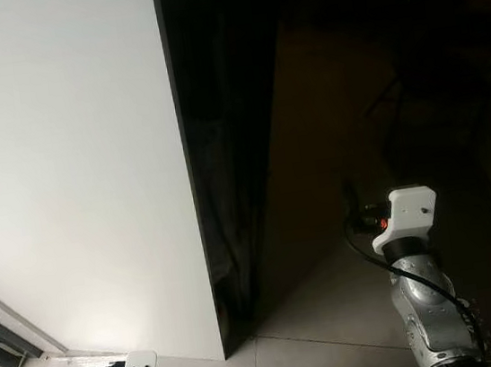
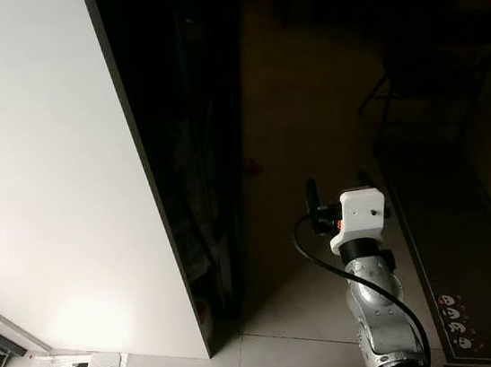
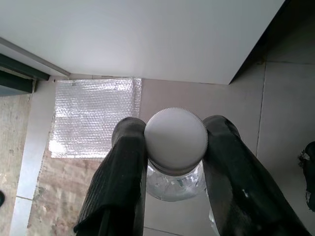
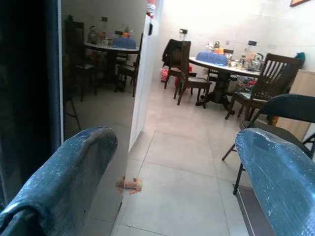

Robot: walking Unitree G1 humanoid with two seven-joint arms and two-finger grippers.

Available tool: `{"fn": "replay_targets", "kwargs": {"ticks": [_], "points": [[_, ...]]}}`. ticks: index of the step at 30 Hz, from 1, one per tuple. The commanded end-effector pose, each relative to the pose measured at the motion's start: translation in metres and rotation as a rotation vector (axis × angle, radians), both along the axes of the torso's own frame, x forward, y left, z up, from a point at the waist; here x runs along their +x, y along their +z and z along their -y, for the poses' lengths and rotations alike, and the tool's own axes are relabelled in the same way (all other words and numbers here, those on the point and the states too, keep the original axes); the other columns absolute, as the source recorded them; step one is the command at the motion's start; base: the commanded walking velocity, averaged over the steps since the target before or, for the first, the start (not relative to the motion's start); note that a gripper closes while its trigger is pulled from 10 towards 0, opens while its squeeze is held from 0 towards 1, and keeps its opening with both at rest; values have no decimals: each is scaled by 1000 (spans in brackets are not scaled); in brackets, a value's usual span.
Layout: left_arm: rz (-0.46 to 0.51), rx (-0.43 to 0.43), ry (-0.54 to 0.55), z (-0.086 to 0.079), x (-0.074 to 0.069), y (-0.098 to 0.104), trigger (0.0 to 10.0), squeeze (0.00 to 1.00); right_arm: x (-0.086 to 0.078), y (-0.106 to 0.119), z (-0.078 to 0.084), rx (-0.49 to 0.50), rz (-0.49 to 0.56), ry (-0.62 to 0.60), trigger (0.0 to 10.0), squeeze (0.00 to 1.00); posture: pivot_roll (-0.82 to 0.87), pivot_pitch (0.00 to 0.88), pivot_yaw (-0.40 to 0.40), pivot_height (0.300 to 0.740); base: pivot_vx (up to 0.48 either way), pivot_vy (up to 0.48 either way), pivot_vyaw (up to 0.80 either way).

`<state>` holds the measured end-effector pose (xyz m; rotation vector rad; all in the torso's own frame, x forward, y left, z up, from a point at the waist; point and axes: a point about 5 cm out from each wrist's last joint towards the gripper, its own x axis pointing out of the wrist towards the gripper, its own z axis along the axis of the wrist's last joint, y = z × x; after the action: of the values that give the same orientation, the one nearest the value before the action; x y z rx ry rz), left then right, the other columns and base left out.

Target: Restocking fridge

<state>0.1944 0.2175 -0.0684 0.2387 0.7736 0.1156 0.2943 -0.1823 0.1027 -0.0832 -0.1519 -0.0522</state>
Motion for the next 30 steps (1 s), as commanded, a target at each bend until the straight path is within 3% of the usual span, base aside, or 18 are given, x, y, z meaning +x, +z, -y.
{"fn": "replay_targets", "kwargs": {"ticks": [1,15,22,30], "points": [[-42,-4,25,-5,-10,-5,10000,0,-3,5,5,7,14,-36,10000,0,-81,0,-47,740,0,0,0],[-68,3,27,-11,-13,-6,10000,0,-3,5,4,13,7,-54,10000,0,-89,1,-38,740,0,0,0],[-64,5,38,-12,-10,-4,10000,0,-3,5,5,21,3,-64,10000,0,-86,55,-47,740,0,0,0],[-51,7,41,-12,-8,-3,10000,0,-2,8,8,21,5,-74,10000,0,-87,93,-50,740,0,305,0]]}}
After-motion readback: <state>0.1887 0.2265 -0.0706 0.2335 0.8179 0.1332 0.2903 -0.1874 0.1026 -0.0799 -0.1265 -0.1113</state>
